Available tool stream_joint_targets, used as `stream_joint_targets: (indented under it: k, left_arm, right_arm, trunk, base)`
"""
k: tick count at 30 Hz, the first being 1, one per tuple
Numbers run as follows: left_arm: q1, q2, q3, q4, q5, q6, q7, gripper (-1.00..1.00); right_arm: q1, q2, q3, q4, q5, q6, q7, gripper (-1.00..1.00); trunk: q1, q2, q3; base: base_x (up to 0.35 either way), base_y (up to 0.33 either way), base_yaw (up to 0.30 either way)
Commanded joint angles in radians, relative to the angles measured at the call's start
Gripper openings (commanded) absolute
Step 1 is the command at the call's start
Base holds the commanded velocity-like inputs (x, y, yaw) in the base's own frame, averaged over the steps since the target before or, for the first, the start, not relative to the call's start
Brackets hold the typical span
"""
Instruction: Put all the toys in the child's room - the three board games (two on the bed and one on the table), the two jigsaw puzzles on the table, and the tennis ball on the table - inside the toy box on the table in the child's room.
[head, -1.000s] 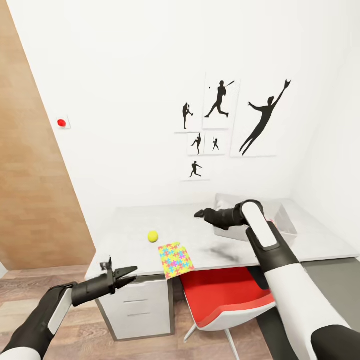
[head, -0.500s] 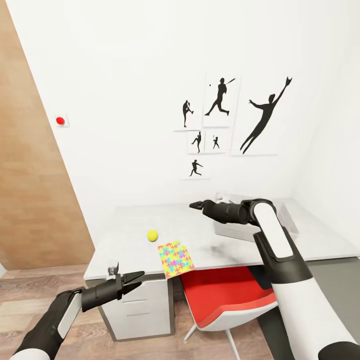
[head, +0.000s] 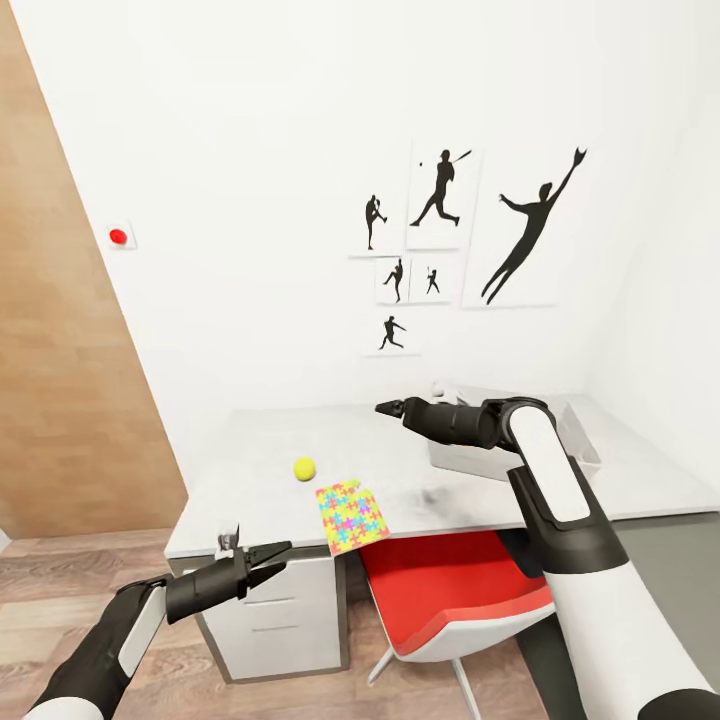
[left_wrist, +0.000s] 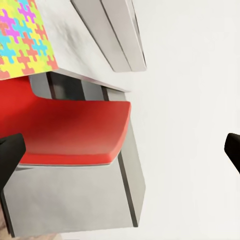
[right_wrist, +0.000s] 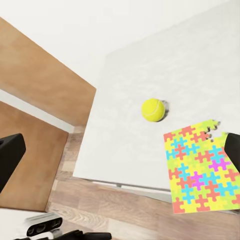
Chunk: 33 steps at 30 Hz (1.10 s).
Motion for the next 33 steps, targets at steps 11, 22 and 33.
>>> stream_joint_targets:
  k: [11,22,33]
  left_arm:
    - [-0.001,-0.023,0.000,0.000,0.005,0.004,-0.005,1.00]
    - [-0.001,-0.029,0.003,0.000,0.008,0.008,-0.018,1.00]
    - [-0.001,-0.018,0.012,0.003,0.013,0.016,-0.031,1.00]
  right_arm:
    - [-0.001,0.002,-0.019,-0.002,-0.008,-0.005,-0.005,1.00]
    - [0.000,0.010,-0.043,-0.003,-0.032,-0.009,-0.003,1.00]
    - [0.000,0.007,-0.044,-0.003,-0.033,-0.009,-0.003,1.00]
  trunk:
    - [0.042,-0.078,-0.036]
    - [0.085,-0.155,-0.070]
    - [0.127,-0.232,-0.105]
  base:
    - [0.000,0.000,0.000]
    - [0.000,0.000,0.000]
    - [0.000,0.000,0.000]
